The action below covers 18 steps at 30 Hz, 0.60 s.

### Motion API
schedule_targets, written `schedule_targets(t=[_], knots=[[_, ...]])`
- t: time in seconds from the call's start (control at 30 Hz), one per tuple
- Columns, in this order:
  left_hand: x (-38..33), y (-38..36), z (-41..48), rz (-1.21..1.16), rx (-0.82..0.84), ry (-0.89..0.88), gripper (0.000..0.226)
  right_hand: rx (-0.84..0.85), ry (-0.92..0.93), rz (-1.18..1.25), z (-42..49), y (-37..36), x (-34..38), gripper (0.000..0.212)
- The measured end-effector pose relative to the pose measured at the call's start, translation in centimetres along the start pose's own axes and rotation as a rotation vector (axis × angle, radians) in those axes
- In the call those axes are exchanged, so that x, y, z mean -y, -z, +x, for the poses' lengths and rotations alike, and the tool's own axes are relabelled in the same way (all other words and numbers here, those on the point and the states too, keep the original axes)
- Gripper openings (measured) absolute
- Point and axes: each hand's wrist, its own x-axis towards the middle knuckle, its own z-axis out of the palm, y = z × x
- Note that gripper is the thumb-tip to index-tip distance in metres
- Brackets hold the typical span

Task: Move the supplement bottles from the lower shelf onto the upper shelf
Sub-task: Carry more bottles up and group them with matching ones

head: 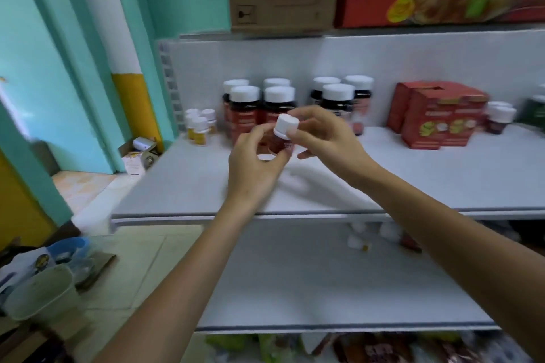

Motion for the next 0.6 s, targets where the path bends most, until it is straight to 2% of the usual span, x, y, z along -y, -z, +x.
schedule_targets(t=[0.17,0.27,0.4,0.5,0.6], knots=[[-6.3,-11.6,-3.3,-0.110,0.227,-0.019,0.026,-0.159,-0.032,-0.153,-6.2,11.8,-0.8,0.030],[-8.8,-16.8,-4.9,-0.091,0.310,-0.043,0.024,-0.228,-0.032,-0.185,-9.3,17.6,-1.4,0.035],[-11.3,-22.2,-6.5,-0.058,0.381,-0.077,0.030,-0.251,-0.057,-0.250,-12.1,23.7,-2.1,0.031],[-12.7,-25.0,-6.6,0.009,0.431,-0.031,0.042,-0.312,-0.086,-0.324,-12.9,27.5,-2.8,0.025],[-12.9,-26.9,-6.0,0.121,0.489,-0.043,0.031,-0.410,-0.137,-0.361,-13.1,30.5,-3.9,0.026]])
